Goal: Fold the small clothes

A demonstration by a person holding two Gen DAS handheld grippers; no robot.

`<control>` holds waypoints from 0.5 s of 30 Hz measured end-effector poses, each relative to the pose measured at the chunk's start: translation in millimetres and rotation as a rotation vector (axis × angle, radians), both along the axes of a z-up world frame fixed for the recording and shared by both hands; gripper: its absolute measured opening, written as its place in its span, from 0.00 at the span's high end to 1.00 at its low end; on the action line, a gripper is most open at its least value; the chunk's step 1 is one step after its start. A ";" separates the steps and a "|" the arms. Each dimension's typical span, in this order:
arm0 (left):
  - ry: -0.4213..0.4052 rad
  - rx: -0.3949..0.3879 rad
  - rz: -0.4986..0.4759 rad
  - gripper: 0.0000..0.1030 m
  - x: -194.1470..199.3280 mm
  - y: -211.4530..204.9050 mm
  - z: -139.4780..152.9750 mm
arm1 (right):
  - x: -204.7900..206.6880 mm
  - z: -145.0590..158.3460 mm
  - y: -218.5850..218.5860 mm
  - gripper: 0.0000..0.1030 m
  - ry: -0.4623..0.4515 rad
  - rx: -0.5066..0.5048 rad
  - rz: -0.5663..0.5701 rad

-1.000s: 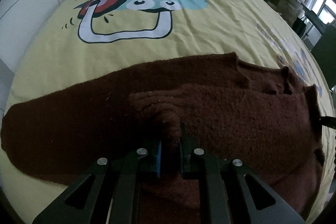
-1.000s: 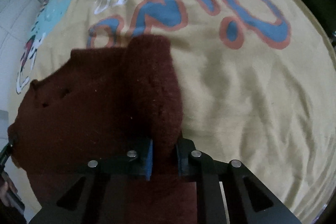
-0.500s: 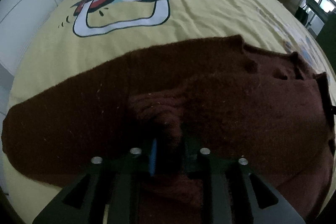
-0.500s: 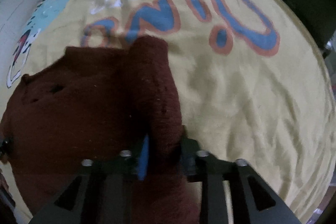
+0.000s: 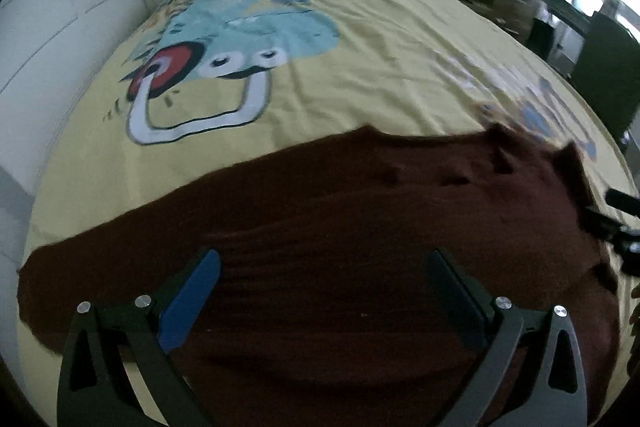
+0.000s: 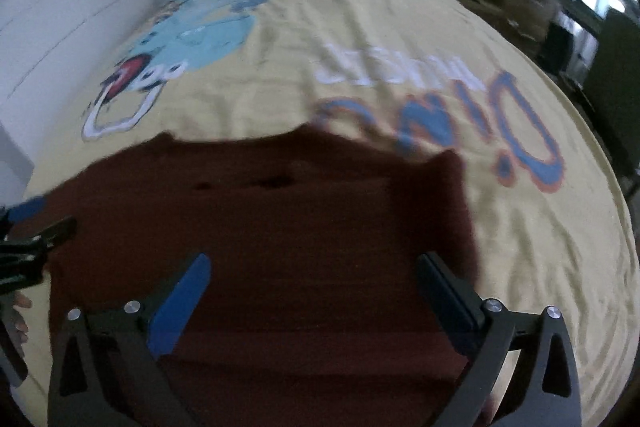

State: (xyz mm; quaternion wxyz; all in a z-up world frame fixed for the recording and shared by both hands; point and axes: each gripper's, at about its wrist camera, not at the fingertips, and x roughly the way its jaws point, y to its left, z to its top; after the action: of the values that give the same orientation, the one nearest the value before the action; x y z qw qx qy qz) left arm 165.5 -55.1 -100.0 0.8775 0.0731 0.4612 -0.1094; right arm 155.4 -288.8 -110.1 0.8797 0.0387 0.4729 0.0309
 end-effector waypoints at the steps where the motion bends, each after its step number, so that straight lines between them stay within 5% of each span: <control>1: 0.008 0.004 -0.005 0.01 -0.9 -2.9 -4.6 | -2.7 -5.1 12.4 0.00 0.004 -0.008 0.015; 8: 0.124 0.050 -0.005 0.01 -7.6 -12.3 -62.2 | -10.8 -61.8 44.3 0.00 0.099 -0.081 0.057; 15: 0.125 0.035 -0.001 0.01 -11.8 21.6 -78.4 | -17.2 -74.6 -4.2 0.00 0.102 -0.099 -0.016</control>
State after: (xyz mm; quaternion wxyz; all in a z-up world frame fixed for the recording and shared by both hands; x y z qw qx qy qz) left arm 153.7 -33.4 -178.4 0.8455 0.0816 0.5169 -0.1064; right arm 138.2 -293.0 -184.7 0.8556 0.0004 0.5177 -0.0015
